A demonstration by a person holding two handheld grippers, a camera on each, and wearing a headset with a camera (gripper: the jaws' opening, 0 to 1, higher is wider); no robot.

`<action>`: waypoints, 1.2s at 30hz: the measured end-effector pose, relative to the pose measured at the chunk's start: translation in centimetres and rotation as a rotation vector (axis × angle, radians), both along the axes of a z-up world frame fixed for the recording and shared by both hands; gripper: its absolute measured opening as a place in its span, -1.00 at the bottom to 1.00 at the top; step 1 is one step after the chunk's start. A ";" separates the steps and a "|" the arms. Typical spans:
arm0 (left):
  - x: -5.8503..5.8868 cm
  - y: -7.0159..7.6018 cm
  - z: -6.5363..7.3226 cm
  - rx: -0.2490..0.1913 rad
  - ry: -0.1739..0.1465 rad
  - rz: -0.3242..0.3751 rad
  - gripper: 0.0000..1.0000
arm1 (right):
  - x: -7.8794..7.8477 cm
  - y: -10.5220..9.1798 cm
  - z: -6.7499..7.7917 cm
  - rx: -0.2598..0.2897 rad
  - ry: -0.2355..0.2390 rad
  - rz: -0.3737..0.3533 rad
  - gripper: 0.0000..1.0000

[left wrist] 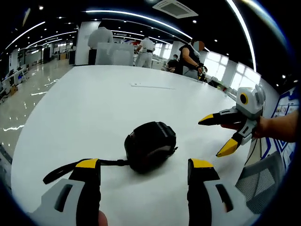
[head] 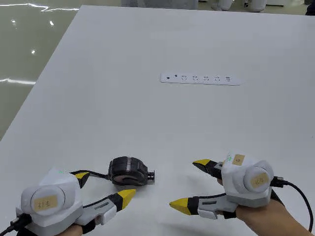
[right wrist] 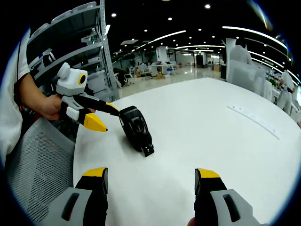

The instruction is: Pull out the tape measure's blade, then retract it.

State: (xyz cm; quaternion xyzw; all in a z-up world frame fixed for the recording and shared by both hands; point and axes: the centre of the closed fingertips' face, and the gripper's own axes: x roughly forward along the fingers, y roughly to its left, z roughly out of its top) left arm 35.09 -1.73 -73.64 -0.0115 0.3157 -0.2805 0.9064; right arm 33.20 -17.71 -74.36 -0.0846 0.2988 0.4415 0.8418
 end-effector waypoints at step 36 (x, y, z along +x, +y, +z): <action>-4.9 4.8 0.8 0.053 -0.003 -0.160 0.84 | -4.9 -7.8 1.9 -0.037 -0.021 -0.159 0.98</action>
